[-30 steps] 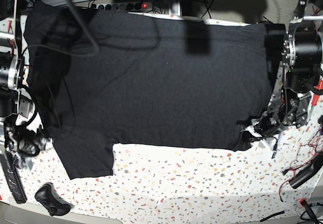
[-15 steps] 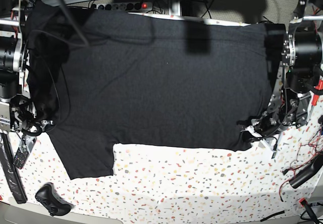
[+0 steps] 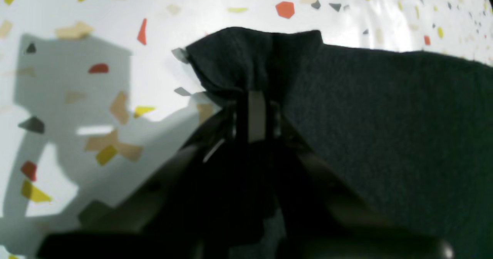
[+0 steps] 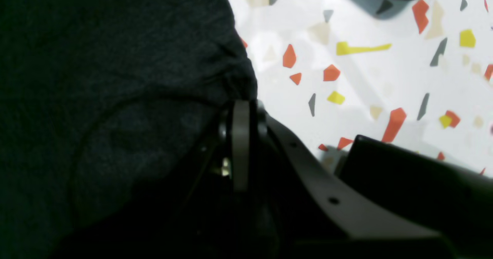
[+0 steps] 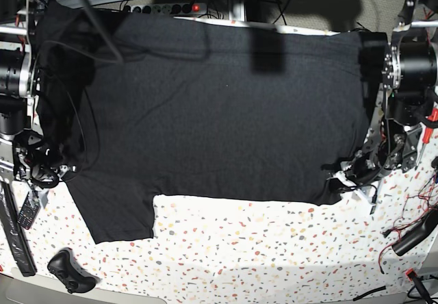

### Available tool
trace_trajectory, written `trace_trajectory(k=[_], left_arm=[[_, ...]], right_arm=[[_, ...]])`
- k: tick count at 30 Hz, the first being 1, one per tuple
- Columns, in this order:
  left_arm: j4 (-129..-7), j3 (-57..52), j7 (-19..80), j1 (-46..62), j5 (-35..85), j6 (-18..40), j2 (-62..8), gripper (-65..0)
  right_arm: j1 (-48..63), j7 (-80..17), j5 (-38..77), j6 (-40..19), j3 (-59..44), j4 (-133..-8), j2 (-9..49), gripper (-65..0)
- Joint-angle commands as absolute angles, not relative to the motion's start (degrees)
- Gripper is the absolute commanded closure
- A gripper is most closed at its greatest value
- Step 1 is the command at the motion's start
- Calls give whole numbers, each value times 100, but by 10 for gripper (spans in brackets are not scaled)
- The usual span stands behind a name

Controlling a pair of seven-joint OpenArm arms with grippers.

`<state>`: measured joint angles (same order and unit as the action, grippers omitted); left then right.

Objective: Fold the T-shirt properly
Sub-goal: 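Lift the hem and fold it over toward the collar with both grippers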

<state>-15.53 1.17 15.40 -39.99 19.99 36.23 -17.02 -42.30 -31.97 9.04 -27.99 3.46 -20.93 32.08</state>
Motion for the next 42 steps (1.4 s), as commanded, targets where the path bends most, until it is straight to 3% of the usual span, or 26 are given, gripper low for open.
trace_trajectory(k=[1, 11, 14, 19, 29, 42], left_arm=[[-1629, 117, 1798, -4058, 1953, 3616, -1717, 0], [-3795, 80, 1900, -2941, 2265, 3481, -1717, 0], [-4578, -274, 1975, -2593, 2338, 3148, -1715, 0], [-5590, -1138, 2491, -2349, 2836, 3164, -1717, 0], [-6711, -1658, 3258, -2259, 3079, 3177, -1756, 0], [-7907, -2023, 3148, -854, 3684, 3173, -2351, 0]], right_arm=[[-4359, -3162, 939, -3009, 344, -2338, 3317, 0], [-3175, -3242, 1546, -3081, 174, -4250, 3671, 0], [-2729, -3262, 1542, -3081, -276, -4825, 3715, 0], [-2060, -3391, 1549, -3096, -1210, -5793, 3682, 0], [-740, -3612, 1988, -3109, -2176, -7644, 3682, 0], [611, -3745, 2648, -3109, -3120, -8906, 3638, 0]])
